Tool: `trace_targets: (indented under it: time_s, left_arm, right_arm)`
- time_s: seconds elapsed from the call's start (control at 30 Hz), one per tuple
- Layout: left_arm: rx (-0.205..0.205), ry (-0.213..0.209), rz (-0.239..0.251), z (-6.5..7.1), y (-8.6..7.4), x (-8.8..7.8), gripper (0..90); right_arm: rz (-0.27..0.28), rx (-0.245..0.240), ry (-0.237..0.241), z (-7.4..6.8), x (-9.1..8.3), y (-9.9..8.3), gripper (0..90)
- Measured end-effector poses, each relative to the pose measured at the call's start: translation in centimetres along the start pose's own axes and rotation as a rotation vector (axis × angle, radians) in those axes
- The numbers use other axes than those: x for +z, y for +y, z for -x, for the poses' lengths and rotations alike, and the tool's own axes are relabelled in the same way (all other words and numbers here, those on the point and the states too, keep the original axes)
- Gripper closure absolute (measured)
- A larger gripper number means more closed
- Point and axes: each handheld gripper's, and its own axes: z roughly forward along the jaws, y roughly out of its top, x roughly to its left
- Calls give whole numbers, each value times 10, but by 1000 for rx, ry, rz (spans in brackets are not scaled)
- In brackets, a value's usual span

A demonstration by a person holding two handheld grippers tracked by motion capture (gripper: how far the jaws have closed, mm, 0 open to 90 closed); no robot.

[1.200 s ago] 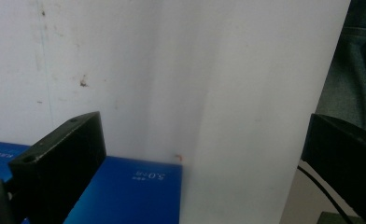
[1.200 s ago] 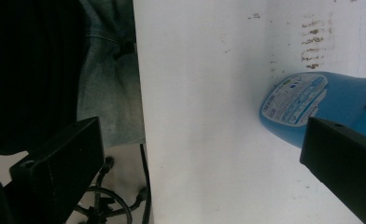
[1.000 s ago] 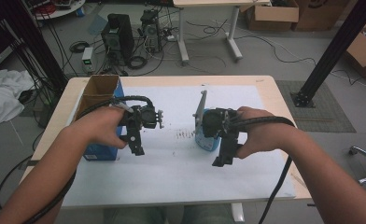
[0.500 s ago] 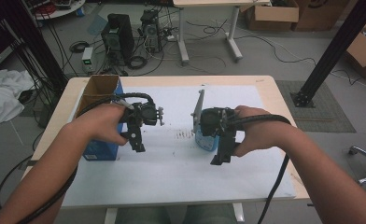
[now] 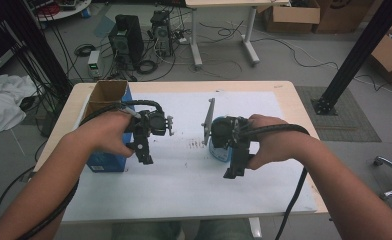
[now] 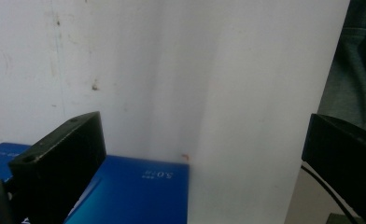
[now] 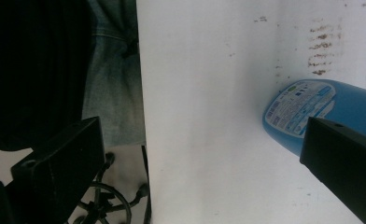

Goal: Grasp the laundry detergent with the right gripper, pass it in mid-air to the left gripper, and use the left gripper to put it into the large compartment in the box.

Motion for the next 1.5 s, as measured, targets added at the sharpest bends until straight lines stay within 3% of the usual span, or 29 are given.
trace_targets:
  time_s: [0.1,0.3,0.53,0.83,1.1,1.37,1.5]
  left_arm:
    - [-6,-3,-1,1,-1,3,1]
    - [-5,-8,0,5,-2,5,1]
    - [-11,4,3,6,-4,1,1]
    - [-11,2,5,7,-2,1,1]
    - [-14,2,7,5,-2,1,1]
    - [-14,0,4,3,-4,2,1]
    - [-12,4,11,3,-4,0,1]
  right_arm:
    - [-21,-4,1,0,3,1,0]
    - [-2,-2,2,1,3,2,0]
    - [63,12,-55,6,-5,-2,0]
    - [258,108,-125,28,-17,-22,0]
    - [487,210,-219,54,-29,-43,0]
    - [623,290,-298,64,-38,-67,0]
    - [699,345,-339,63,-38,-88,0]
